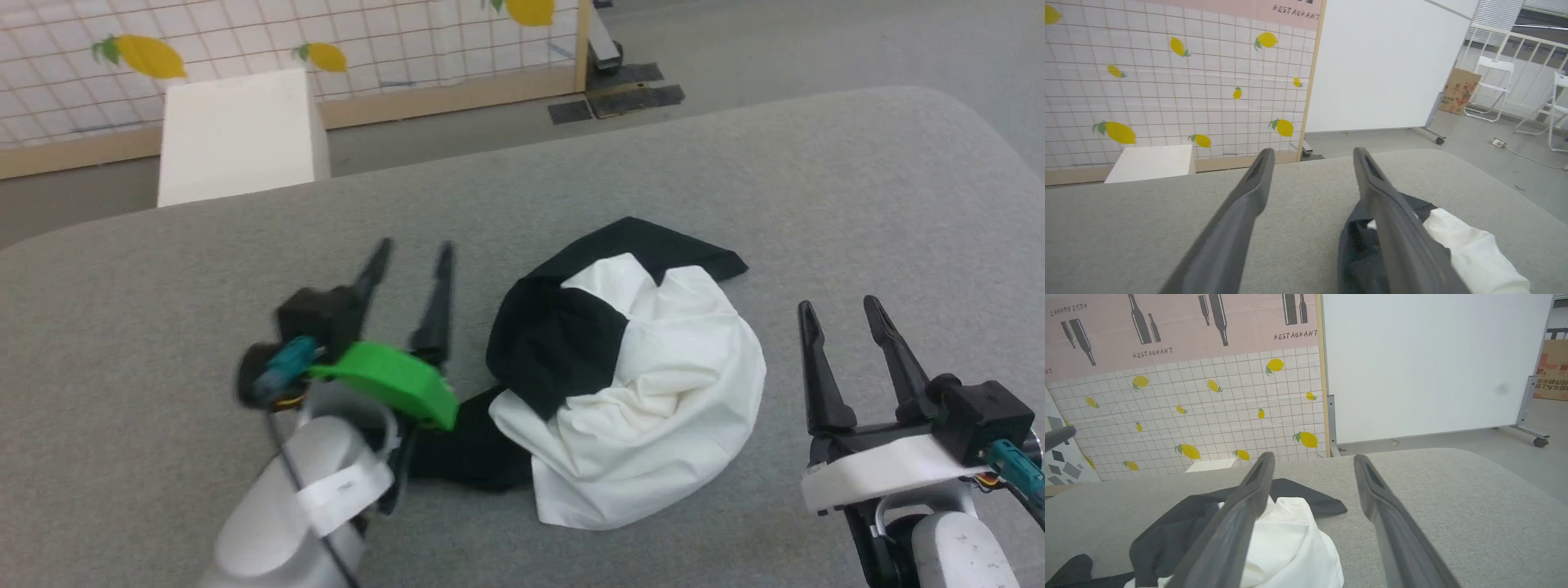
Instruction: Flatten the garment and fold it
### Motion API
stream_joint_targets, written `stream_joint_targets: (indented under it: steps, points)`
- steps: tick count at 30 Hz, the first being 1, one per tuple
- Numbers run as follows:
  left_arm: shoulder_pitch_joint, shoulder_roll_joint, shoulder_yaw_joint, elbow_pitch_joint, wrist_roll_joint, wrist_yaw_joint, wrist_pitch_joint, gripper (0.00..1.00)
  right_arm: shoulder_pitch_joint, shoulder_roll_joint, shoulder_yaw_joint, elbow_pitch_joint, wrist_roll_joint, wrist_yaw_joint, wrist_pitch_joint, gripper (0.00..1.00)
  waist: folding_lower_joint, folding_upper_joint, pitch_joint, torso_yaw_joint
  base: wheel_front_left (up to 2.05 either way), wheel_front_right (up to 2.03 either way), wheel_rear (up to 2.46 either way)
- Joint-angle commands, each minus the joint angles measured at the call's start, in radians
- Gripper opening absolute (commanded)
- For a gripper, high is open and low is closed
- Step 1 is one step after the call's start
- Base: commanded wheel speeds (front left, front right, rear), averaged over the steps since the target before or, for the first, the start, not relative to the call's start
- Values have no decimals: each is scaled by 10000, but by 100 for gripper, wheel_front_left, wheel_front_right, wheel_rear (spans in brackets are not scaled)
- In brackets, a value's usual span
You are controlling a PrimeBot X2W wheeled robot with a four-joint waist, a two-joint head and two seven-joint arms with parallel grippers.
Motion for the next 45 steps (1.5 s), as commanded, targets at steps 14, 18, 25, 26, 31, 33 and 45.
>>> stream_joint_targets:
  steps: [14,18,25,26,31,33,45]
  points:
    - [3305,-270,3255,-2646,2214,29,-76,100,162,11,148,-349,-360,-17,754,100,1,-1,135,1246,0,0,0]
    - [3500,-676,3525,-2787,2579,-329,-77,100,-394,8,1112,-162,-511,-17,1851,100,1,-1,304,1582,0,0,0]
    - [3329,-1185,3895,-2770,2980,-899,-77,100,-1853,-226,2875,975,-404,-17,4955,100,1,-1,713,2143,0,0,0]
    - [3286,-1244,3932,-2756,3036,-972,-77,100,-2066,-221,2972,1203,-385,-17,5490,100,1,-1,773,2232,0,0,0]
    - [3109,-1457,4006,-2732,3189,-1187,-77,100,-2812,-278,3364,1969,-677,-17,7481,100,1,-1,1012,2658,0,0,0]
    - [3049,-1507,4007,-2699,3220,-1248,-77,100,-2999,-323,3561,2144,-663,-17,7997,100,1,-1,1087,2791,0,0,0]
    - [3206,-1588,4204,-2507,3279,-1370,-78,100,-3137,-294,2555,1530,-314,-17,6953,0,1,-1,793,2606,0,0,0]
